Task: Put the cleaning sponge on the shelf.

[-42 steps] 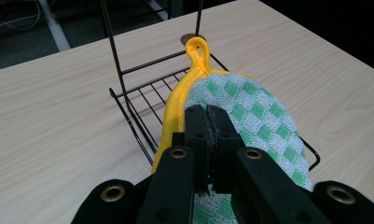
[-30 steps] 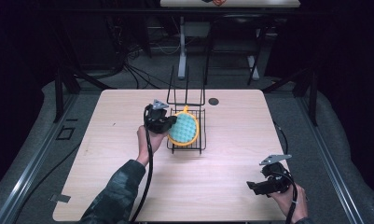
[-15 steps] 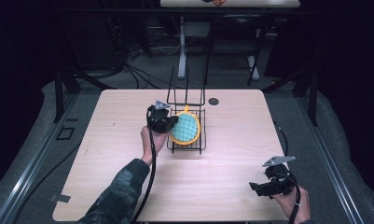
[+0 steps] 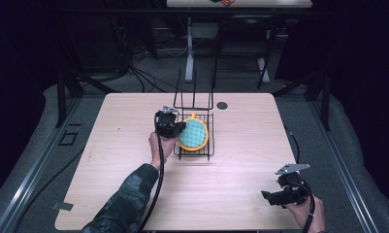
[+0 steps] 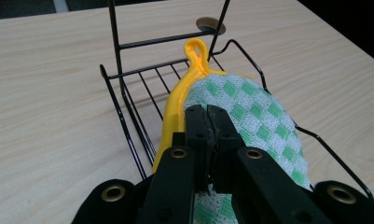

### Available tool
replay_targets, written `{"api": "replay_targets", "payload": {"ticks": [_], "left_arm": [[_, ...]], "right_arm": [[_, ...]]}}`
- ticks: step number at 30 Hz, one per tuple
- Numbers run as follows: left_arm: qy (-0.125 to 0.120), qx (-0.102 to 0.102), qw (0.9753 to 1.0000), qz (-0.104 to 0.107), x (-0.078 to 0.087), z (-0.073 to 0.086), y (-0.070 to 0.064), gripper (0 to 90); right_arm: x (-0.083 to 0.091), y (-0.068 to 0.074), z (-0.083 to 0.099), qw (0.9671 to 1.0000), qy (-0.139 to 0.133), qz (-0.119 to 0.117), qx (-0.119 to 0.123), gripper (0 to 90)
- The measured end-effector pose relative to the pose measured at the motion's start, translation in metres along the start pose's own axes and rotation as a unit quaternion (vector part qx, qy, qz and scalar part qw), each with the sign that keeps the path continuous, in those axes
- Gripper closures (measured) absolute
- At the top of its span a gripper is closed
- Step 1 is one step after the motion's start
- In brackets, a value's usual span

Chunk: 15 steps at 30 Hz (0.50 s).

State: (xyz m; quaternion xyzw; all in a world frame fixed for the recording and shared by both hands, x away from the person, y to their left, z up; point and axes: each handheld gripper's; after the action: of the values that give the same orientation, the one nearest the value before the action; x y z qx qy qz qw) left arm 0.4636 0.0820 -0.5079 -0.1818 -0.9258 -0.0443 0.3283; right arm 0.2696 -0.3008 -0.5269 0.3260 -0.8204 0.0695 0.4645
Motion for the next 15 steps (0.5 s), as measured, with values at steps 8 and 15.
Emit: {"api": "replay_targets", "payload": {"ticks": [8,15], "left_arm": [[0.01,0.0,1.0,-0.002,-0.01,0.001,-0.006,88.2],[0.02,0.001,0.9998,-0.005,-0.018,0.002,-0.007,87.4]], "right_arm": [[0.001,0.001,0.001,1.0,-0.001,0.002,0.001,15.4],[0.001,0.001,0.001,1.0,-0.001,0.0,-0.002,15.4]]}}
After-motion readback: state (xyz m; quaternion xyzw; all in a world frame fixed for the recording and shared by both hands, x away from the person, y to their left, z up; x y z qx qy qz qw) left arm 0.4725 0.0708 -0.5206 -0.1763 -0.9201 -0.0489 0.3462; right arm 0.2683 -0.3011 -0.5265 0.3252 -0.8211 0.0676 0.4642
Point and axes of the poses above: each handheld gripper's, and its own axes: x roughly backward along the jaws, z roughly out of its underside, y roughly to its left, and after that the axes turned 12 degrees about -z, right-handed
